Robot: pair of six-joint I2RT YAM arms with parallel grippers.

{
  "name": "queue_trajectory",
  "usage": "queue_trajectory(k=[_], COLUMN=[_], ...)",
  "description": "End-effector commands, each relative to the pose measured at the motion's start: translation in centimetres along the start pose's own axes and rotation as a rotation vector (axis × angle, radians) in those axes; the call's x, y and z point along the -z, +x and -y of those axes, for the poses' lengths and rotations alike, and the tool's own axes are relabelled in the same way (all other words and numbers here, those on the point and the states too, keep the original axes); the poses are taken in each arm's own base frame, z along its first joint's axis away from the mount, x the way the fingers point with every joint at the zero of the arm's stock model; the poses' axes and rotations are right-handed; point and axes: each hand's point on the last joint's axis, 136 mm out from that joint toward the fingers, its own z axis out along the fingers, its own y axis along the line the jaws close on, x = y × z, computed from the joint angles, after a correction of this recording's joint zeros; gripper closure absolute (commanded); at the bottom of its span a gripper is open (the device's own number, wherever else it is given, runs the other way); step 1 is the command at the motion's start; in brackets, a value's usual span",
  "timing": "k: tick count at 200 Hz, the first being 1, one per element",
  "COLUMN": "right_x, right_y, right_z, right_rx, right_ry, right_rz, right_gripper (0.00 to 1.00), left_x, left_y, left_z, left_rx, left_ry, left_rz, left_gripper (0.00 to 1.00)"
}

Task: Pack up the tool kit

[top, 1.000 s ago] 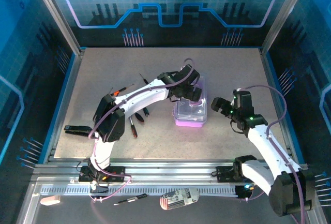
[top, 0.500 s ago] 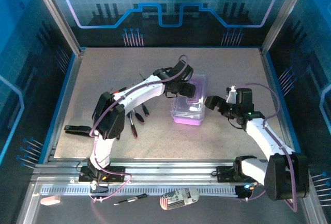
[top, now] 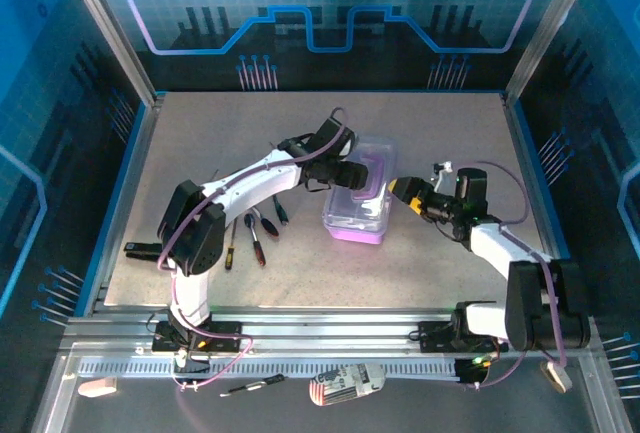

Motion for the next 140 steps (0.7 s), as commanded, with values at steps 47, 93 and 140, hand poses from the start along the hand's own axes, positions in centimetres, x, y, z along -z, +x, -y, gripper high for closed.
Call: queue_trajectory(k=[47, 93, 140], right_x=[-0.4, -1.4, -2.6], right_y=[-0.3, -0.4, -0.6], right_z=[-1.2, -1.4, -1.4], right_rx=[-0.006, -0.039, -0.07], right_ry=[-0.104, -0.188, -0.247], right_rz=[-0.016, -0.039, -0.065], right_gripper=[0.05, 0.04, 0.07], left_x=[-1.1, -0.9, -0.9], left_y=[4.7, 4.7, 4.8], left_z=[-2.8, -3.5, -3.7], left_rx=[0.061, 0.07, 0.08], left_ry=[0.053, 0.059, 0.072], left_rz=[-0.14, -0.15, -0.152], left_gripper=[0.27, 0.27, 0.26])
